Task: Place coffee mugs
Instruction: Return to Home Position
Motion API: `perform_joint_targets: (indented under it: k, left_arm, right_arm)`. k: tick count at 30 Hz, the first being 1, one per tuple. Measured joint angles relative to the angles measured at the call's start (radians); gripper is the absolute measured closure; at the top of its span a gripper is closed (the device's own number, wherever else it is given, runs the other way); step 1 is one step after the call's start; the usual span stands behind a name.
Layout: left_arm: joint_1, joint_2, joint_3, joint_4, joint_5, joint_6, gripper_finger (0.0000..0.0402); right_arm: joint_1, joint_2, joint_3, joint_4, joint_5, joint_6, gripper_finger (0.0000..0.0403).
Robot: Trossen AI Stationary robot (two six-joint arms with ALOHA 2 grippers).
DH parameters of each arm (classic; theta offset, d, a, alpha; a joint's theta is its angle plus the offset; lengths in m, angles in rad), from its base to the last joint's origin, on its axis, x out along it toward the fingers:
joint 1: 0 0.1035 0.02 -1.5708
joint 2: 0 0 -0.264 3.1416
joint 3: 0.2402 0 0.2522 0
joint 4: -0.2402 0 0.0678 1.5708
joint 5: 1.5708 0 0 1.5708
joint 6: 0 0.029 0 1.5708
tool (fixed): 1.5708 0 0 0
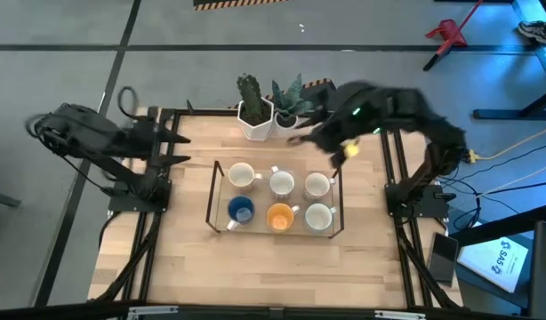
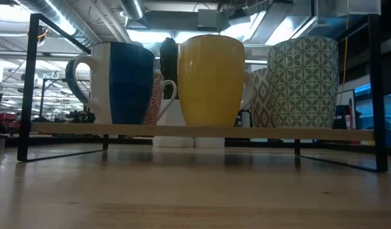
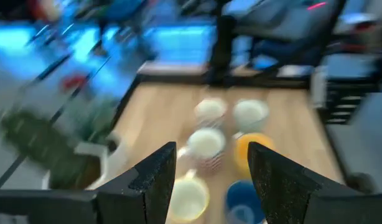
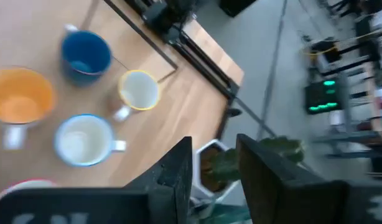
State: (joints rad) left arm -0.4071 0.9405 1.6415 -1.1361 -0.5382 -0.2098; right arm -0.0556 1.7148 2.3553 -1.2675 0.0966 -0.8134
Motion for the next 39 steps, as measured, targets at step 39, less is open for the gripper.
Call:
perform_joint_targets:
  k: [39]
  left_arm:
    - [0.009, -0.937, -1.020, 0.364, 0.189, -0.122, 0.0208]
  right_arm:
    - [-0.331, -1.638, -2.249, 1.458, -0.279, 0.638, 0.0292]
